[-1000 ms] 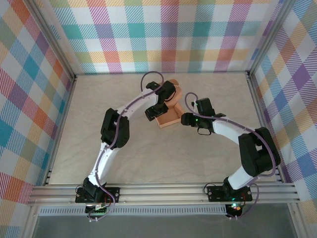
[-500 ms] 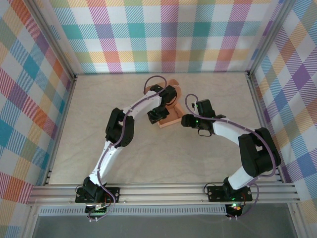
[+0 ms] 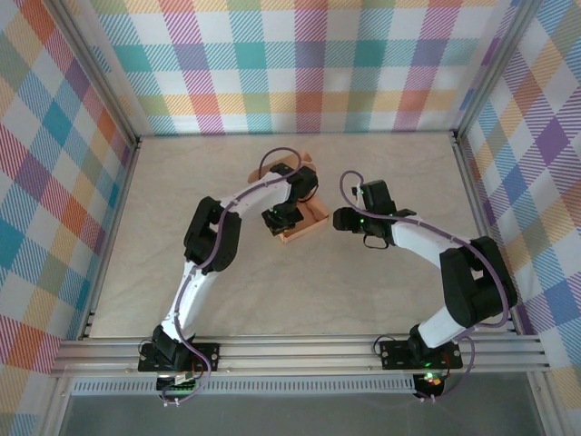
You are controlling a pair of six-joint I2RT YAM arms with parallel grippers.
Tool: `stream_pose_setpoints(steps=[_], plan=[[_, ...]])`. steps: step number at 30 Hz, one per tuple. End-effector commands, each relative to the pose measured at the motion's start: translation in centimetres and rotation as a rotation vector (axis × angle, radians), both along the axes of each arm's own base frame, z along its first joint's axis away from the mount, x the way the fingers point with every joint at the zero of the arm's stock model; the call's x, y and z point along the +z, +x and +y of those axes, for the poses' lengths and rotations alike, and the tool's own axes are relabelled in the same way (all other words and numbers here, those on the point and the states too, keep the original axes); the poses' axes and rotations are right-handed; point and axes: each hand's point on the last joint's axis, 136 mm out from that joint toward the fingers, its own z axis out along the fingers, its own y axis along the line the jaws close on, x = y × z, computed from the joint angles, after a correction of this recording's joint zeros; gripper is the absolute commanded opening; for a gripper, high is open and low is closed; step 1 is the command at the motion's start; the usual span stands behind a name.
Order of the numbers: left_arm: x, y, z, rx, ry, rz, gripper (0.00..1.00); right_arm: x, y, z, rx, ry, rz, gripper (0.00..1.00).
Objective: Fold the paper box
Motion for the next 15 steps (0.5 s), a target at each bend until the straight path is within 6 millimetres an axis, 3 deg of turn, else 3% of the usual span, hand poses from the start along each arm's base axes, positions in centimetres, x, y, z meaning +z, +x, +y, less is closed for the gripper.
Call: stream_pose_setpoints(steps=[1, 8, 15], plan=[[2.3, -0.8, -0.3, -0.039, -0.041, -0.042, 0.14, 1.7, 1.0, 0.3, 0.023, 0.000, -0.036, 0.63], [2.5, -1.9, 0.4, -0.125, -0.051, -0.038, 0.14, 2.3, 1.3, 2.1, 0.098, -0.009, -0.036, 0.64], [1.1, -2.6, 0.4, -0.187, -0.076, -0.018, 0.14, 0.3, 2.0, 4.6, 0.184, -0.140, -0.029, 0.60]])
